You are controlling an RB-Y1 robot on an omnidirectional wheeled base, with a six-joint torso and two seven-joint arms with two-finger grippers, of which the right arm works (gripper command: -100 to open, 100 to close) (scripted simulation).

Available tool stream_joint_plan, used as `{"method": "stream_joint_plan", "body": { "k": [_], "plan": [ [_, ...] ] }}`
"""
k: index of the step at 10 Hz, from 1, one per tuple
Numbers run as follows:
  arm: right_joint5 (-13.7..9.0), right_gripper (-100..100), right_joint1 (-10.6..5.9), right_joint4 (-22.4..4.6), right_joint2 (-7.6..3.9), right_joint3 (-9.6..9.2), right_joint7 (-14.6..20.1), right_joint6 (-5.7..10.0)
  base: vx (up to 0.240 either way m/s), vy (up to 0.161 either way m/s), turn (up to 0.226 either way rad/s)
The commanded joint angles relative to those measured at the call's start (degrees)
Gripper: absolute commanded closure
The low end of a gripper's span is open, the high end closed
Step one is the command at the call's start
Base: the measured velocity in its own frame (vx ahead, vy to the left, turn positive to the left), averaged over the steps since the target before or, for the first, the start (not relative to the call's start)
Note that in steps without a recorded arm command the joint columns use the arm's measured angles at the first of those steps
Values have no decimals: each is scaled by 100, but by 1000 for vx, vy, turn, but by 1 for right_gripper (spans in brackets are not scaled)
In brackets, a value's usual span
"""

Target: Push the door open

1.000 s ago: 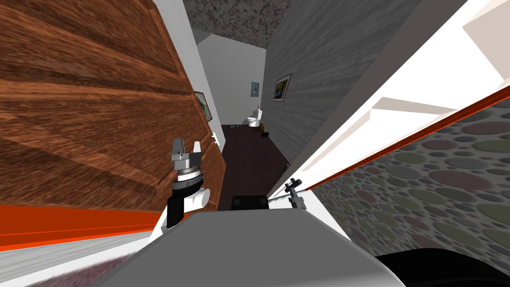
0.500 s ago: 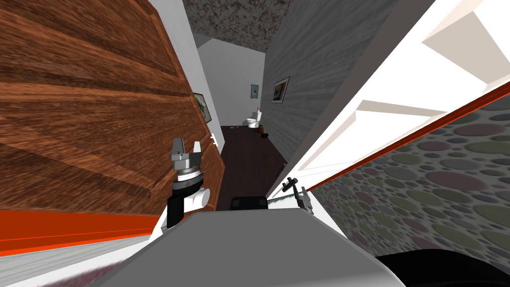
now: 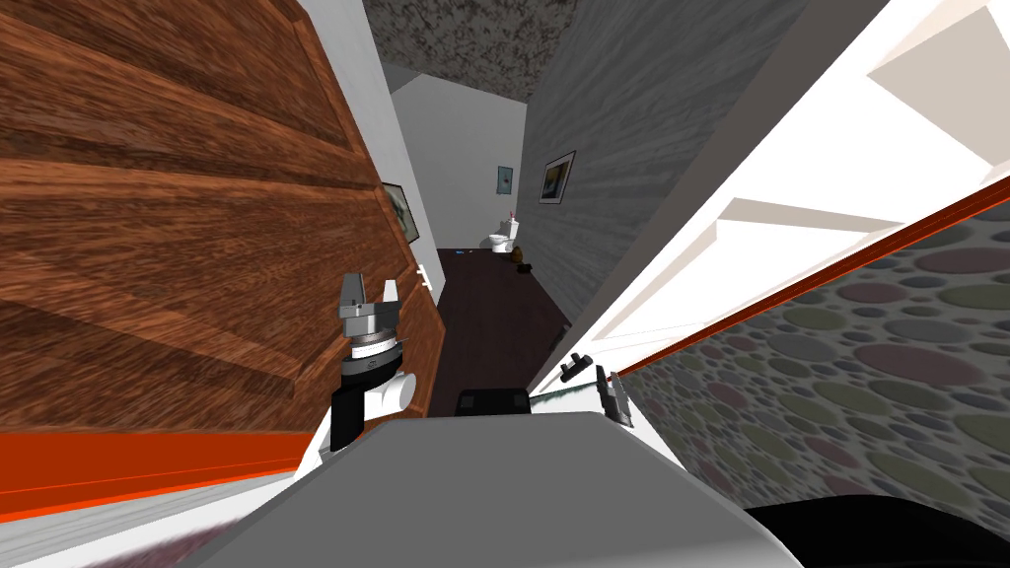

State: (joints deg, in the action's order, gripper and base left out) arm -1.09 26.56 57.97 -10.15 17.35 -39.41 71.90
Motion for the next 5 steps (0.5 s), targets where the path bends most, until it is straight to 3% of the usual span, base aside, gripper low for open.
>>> {"method": "stream_joint_plan", "body": {
  "k": [1, 5],
  "plan": [
    [-286, -100, 6, 40, 36, 79, 209, 1, 25, 2, 8],
    [-892, -100, -60, 1, 45, 255, 614, 46, 19, 3, 5]
  ]
}}
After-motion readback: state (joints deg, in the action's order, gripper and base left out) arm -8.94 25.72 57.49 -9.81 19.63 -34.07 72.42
